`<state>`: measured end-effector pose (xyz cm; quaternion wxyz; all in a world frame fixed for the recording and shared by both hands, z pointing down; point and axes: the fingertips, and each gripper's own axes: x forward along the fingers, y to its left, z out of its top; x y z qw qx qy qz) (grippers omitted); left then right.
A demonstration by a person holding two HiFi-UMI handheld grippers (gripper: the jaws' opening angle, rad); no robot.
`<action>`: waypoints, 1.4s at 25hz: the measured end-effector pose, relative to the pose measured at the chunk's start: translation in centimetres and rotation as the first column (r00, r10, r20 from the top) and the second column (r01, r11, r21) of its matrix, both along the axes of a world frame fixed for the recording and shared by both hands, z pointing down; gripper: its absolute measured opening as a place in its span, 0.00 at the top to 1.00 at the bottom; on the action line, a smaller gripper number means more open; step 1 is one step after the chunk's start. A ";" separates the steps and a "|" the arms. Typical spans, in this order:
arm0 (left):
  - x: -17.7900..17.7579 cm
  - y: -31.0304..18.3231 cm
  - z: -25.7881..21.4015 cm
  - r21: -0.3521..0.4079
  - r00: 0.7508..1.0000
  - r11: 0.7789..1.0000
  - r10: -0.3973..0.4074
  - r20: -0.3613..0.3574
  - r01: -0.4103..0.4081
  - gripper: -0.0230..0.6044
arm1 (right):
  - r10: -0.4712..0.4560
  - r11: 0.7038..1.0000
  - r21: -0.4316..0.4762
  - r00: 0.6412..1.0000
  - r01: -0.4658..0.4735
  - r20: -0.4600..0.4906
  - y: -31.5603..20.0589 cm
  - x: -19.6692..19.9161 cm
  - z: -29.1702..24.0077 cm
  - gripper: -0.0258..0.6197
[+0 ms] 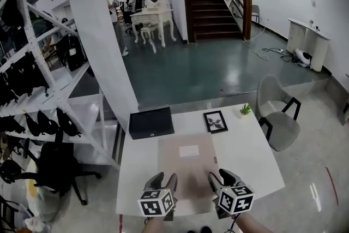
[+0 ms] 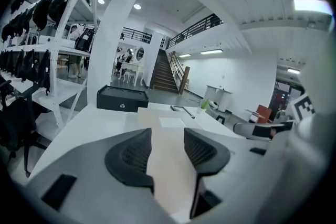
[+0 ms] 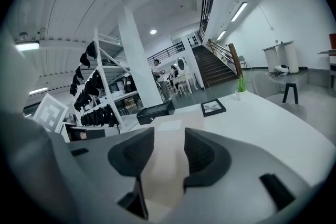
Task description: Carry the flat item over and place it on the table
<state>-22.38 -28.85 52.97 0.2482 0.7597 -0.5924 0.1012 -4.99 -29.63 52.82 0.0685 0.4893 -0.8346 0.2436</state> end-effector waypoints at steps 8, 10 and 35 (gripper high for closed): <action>-0.3 2.3 -1.2 0.036 0.999 0.999 0.014 -0.046 -0.012 0.77 | -0.018 0.999 0.032 1.000 0.017 0.020 2.1 -0.3 -1.9 0.74; -0.5 2.8 -1.4 0.036 0.999 0.999 0.005 -0.052 -0.004 0.79 | -0.014 0.999 0.038 1.000 0.014 0.020 2.8 -0.2 -2.0 0.76; 0.3 6.3 -2.1 0.078 0.998 0.997 0.000 -0.068 0.005 0.91 | 0.002 0.999 0.044 1.000 -0.003 0.025 5.7 1.5 -1.8 0.96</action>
